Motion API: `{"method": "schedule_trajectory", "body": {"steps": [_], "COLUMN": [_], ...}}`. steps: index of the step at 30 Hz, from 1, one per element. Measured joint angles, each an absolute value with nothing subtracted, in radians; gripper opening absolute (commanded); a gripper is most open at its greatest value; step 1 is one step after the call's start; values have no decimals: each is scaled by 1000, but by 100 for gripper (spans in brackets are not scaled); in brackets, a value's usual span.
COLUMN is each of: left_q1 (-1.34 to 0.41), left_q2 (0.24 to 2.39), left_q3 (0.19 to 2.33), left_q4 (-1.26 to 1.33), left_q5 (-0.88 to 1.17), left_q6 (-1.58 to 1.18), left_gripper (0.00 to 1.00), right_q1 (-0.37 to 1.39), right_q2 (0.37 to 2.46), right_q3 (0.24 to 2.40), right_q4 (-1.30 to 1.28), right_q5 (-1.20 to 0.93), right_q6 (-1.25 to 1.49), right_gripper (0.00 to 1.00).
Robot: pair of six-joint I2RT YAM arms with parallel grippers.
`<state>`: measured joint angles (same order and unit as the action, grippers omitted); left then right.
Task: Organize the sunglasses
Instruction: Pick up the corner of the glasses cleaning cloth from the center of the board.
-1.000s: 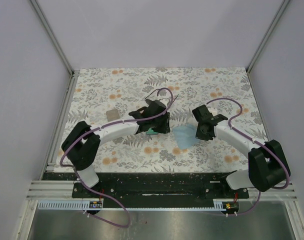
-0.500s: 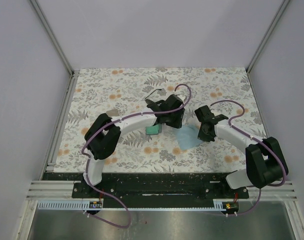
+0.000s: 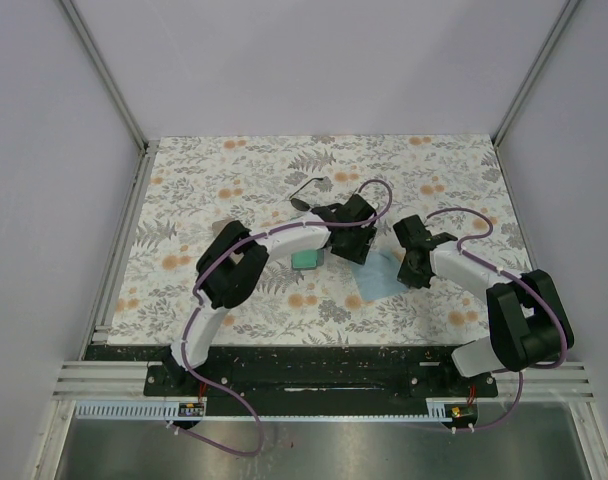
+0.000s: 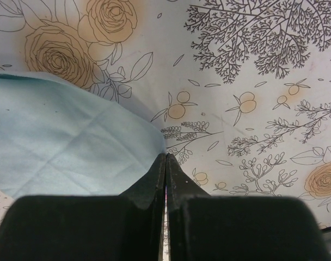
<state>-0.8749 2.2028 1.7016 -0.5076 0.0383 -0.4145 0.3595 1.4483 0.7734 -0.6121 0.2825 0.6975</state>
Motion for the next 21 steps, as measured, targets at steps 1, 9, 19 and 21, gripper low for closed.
{"method": "schedule_trajectory", "body": {"steps": [1,9,19,21], "left_q1": [-875,-875,-875,-875], "left_q2": [2206,2218,2218,2219], "left_q3": [1702,1724,1726,1726], "left_q4": [-514,-544,-560,-562], "left_q5": [40,18,-50,-43], "left_q6": [-412,-407,-406,-406], "left_gripper": [50,50,43,37], "right_q1": [360,359,359,359], "right_q2": [1448,1447,1439,1439], "right_q3": [773,773,773,773], "right_q4": [-610,-601,-598,-598], "right_q5": [282,275,274,274], "right_q6": [698,697,693,692], "right_gripper": [0,0,0,0]}}
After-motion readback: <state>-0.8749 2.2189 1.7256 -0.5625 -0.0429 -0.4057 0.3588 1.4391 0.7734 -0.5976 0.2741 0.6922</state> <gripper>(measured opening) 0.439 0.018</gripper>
